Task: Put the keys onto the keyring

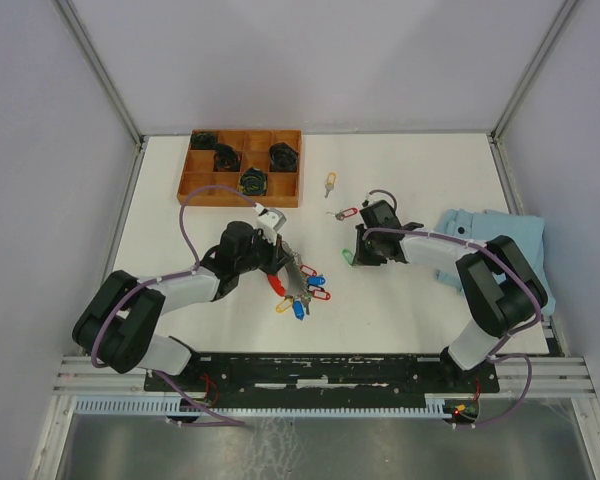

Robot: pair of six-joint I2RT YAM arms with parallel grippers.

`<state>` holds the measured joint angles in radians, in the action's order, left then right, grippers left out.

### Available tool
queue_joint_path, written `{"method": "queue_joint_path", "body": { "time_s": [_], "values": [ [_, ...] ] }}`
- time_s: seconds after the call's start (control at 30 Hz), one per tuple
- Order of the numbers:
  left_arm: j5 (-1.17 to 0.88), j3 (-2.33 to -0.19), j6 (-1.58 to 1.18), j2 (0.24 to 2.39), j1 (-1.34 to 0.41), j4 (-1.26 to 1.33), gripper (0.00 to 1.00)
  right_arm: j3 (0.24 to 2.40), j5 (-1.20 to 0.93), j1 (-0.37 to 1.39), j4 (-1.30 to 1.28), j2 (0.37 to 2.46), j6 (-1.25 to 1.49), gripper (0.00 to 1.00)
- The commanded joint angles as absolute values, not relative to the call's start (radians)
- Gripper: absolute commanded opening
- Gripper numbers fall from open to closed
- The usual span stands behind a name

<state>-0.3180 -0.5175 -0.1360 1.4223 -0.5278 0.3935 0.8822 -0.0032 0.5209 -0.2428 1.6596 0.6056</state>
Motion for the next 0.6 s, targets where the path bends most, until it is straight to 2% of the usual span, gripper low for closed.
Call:
{"method": "queue_joint_path", "body": {
  "time_s": [0.0, 0.3, 0.57],
  "values": [
    [-0.320, -0.559, -0.122, 1.422, -0.525, 0.429, 0.03, 0.910, -0.037, 0.514, -0.217, 1.660, 0.624, 0.21],
    [-0.343, -0.560, -0.109, 1.431, -0.525, 0.429, 0.03, 0.910, -0.084, 0.511, -0.221, 1.622, 0.582, 0.01],
    [-0.411, -0.566, -0.099, 1.433, -0.527, 0.432, 0.03, 0.891, -0.113, 0.516, -0.270, 1.480, 0.399, 0.01]
  ]
}}
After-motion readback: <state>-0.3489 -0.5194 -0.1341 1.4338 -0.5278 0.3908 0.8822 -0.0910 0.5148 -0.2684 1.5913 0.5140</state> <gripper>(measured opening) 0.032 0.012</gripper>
